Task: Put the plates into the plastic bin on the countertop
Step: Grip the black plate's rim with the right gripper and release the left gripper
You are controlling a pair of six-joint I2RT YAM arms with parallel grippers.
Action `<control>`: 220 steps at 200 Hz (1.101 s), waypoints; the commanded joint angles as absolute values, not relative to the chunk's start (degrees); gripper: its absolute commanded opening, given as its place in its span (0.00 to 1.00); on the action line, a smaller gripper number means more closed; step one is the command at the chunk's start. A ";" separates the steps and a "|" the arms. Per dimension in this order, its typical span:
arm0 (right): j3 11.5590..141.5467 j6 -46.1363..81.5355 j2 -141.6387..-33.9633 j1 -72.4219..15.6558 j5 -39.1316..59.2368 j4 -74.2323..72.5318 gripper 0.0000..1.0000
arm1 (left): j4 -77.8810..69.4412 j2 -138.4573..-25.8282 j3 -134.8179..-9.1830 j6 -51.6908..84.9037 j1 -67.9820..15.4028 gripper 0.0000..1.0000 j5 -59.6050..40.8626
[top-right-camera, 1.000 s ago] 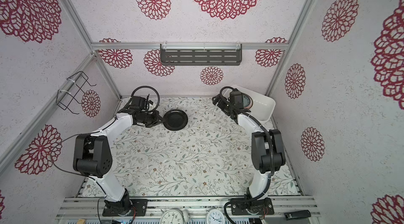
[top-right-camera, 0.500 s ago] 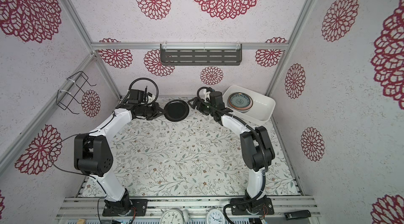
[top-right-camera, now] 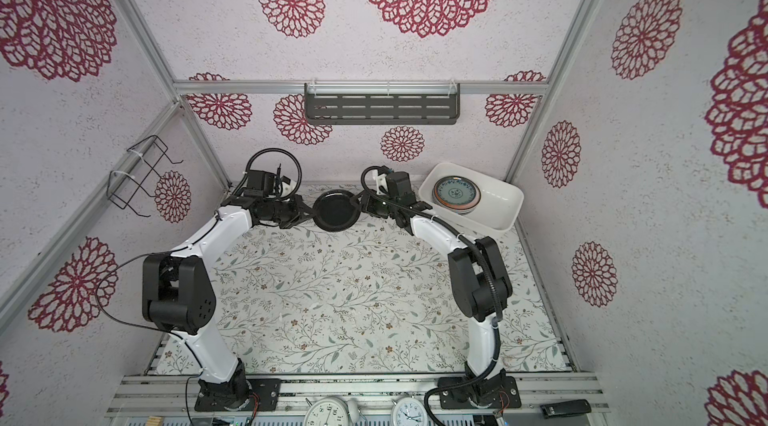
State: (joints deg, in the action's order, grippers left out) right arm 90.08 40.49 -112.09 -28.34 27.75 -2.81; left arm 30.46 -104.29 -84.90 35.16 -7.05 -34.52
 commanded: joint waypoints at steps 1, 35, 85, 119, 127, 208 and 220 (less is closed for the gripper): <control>92.46 37.90 -112.28 -28.93 25.96 0.52 0.29 | 28.04 -104.20 -85.79 34.26 -6.59 0.04 -36.22; 93.63 37.53 -112.85 -28.99 26.04 2.94 0.12 | 27.62 -103.39 -84.48 34.56 -6.26 0.04 -35.53; 95.49 38.15 -114.26 -28.94 26.02 3.57 0.00 | 26.88 -101.42 -83.34 34.66 -5.99 0.27 -33.97; 97.57 38.15 -115.35 -28.96 25.09 4.70 0.00 | 22.13 -99.30 -81.47 36.89 -5.21 0.46 -33.88; 98.03 38.38 -115.60 -28.88 24.88 4.95 0.00 | 21.94 -99.16 -81.47 37.09 -5.16 0.50 -33.52; 99.84 39.92 -115.96 -24.33 21.01 4.73 0.00 | 16.06 -96.42 -79.78 40.47 -4.92 0.77 -25.20; 99.69 40.07 -115.77 -22.72 20.45 3.95 0.00 | 12.85 -95.19 -78.33 41.81 -4.92 0.80 -23.05</control>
